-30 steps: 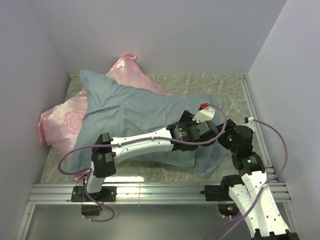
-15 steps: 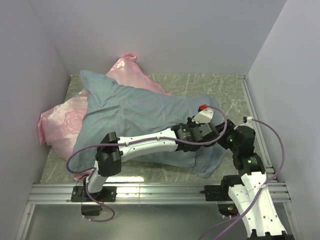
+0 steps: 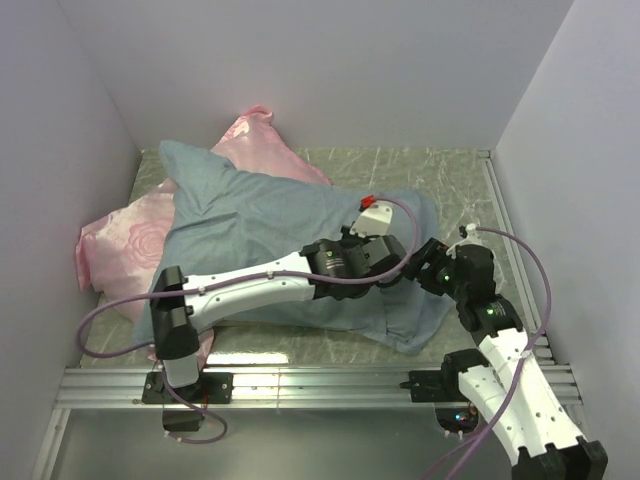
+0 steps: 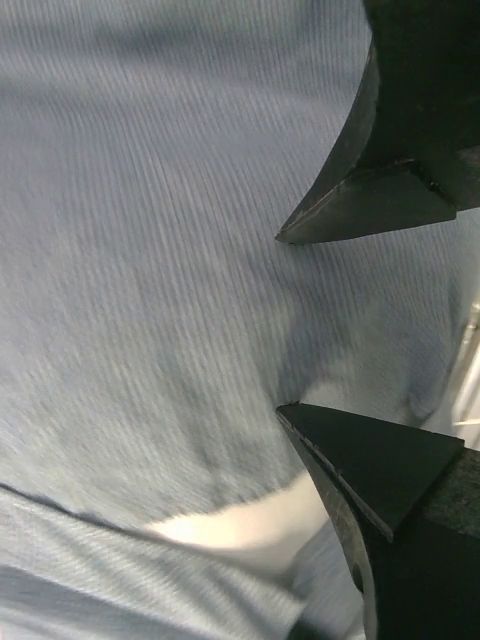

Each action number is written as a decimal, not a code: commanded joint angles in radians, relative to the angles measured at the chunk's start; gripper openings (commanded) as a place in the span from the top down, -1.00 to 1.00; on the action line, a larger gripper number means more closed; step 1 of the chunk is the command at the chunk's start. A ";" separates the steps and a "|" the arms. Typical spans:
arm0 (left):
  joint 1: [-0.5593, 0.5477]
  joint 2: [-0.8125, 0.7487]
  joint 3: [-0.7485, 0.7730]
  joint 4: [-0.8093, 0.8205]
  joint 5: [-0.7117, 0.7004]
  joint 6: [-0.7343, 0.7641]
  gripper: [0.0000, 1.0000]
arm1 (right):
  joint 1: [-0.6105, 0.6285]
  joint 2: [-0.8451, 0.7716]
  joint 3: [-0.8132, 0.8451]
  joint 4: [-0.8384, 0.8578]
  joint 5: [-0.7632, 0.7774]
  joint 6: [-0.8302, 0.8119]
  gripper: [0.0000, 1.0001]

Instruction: Remove the pillowcase from the pillow

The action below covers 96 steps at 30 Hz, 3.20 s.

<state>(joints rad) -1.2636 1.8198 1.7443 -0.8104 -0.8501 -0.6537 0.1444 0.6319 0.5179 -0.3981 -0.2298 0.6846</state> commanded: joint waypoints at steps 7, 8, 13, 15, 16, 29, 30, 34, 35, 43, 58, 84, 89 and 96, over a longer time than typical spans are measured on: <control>0.046 -0.135 -0.127 0.025 0.016 -0.035 0.99 | 0.251 0.049 0.100 0.053 0.214 -0.007 -0.49; 0.049 -0.136 -0.135 0.030 0.020 -0.034 0.99 | 0.265 0.060 0.103 0.053 0.228 -0.005 -0.52; 0.066 -0.143 -0.154 0.065 0.058 -0.024 0.99 | 0.311 0.136 0.140 0.027 0.297 -0.026 -0.56; 0.075 -0.149 -0.164 0.071 0.065 -0.023 0.99 | 0.311 0.179 0.156 -0.011 0.340 -0.022 -0.41; 0.076 -0.155 -0.167 0.073 0.068 -0.023 0.99 | 0.310 0.184 0.162 -0.033 0.369 -0.008 -0.31; 0.119 -0.226 -0.293 0.100 0.101 -0.029 0.99 | -0.044 0.136 0.053 -0.115 0.390 0.029 0.72; 0.122 -0.234 -0.301 0.111 0.108 -0.029 0.99 | -0.080 0.176 0.012 -0.072 0.333 0.044 0.85; 0.133 -0.255 -0.327 0.154 0.146 -0.014 0.99 | -0.131 0.395 -0.064 0.161 0.119 0.087 1.00; 0.135 -0.251 -0.316 0.155 0.157 -0.001 0.99 | -0.126 0.406 -0.080 0.198 0.086 0.107 1.00; 0.125 -0.168 -0.122 0.163 0.285 0.097 0.71 | -0.105 0.297 -0.154 0.263 0.090 0.171 1.00; 0.072 0.056 0.345 0.134 0.483 0.149 -0.18 | -0.105 0.143 -0.173 0.268 0.044 0.193 1.00; 0.109 0.364 0.158 0.183 0.420 0.029 -0.85 | -0.108 -0.133 -0.355 0.349 0.060 0.305 1.00; 0.150 0.441 0.256 0.131 0.431 0.028 0.56 | -0.106 -0.143 -0.311 0.317 0.044 0.262 1.00; 0.211 0.334 0.443 0.068 0.402 0.080 0.99 | -0.105 -0.143 -0.142 0.211 -0.032 0.170 0.64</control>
<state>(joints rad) -1.1015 2.2055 2.0727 -0.6971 -0.4091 -0.6094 0.0349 0.4889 0.2638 -0.1623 -0.1925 0.9211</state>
